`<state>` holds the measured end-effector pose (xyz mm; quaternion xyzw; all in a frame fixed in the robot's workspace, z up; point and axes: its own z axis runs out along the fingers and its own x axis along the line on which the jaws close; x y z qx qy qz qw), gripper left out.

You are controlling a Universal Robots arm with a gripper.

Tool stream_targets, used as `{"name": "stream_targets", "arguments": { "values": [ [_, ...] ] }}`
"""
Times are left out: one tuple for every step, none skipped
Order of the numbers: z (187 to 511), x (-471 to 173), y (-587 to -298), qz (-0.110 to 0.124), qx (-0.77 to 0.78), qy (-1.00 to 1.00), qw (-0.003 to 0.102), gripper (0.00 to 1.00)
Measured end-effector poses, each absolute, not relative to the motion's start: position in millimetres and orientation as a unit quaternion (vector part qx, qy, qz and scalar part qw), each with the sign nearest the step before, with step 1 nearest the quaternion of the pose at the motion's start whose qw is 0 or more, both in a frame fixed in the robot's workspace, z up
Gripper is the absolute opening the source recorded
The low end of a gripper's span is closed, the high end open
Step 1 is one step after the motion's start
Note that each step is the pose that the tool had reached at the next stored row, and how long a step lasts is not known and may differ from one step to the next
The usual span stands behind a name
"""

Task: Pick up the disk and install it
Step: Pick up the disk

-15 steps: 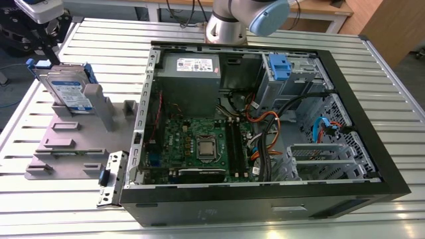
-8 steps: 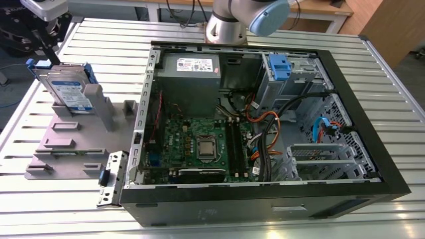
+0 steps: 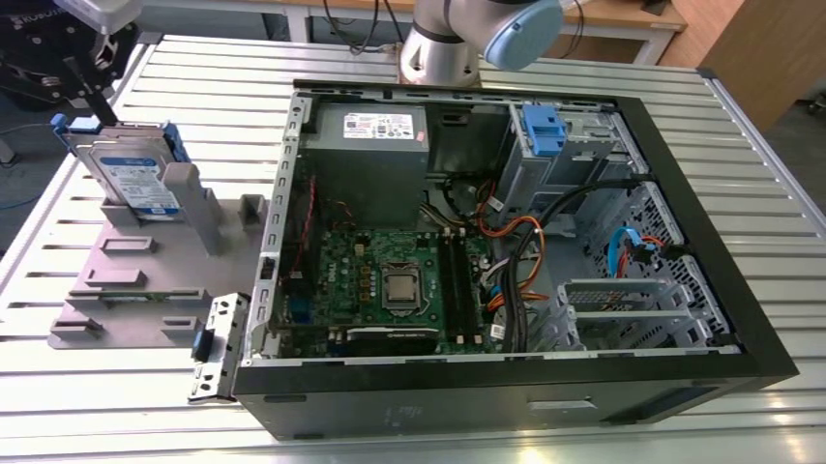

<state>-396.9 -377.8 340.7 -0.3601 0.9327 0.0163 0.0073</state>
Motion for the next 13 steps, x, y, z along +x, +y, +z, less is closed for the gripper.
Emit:
{"name": "stream_targets", "arguments": {
  "values": [
    [340.6, -396.9, -377.8, 0.016, -0.368, 0.929, 0.007, 0.11],
    [340.6, -396.9, -377.8, 0.016, -0.377, 0.926, 0.007, 0.11],
    [340.6, -396.9, -377.8, 0.017, -0.386, 0.922, 0.007, 0.11],
    [340.6, -396.9, -377.8, 0.017, -0.394, 0.919, 0.007, 0.11],
    [340.6, -396.9, -377.8, 0.017, -0.402, 0.915, 0.006, 0.11],
    [340.6, -396.9, -377.8, 0.017, -0.411, 0.912, 0.006, 0.11],
    [340.5, -396.9, -377.8, 0.017, -0.419, 0.908, 0.006, 0.11],
    [340.4, -396.9, -377.8, 0.017, -0.427, 0.904, 0.006, 0.11],
    [340.4, -396.9, -377.8, 0.017, -0.435, 0.9, 0.006, 0.11],
    [340.3, -396.9, -377.8, 0.017, -0.443, 0.896, 0.006, 0.11],
    [340.3, -396.9, -377.8, 0.017, -0.451, 0.892, 0.006, 0.11],
    [340.2, -396.9, -377.8, 0.017, -0.459, 0.888, 0.005, 0.11],
    [340.0, -396.9, -377.8, 0.017, -0.467, 0.884, 0.005, 0.11]
  ]
}}
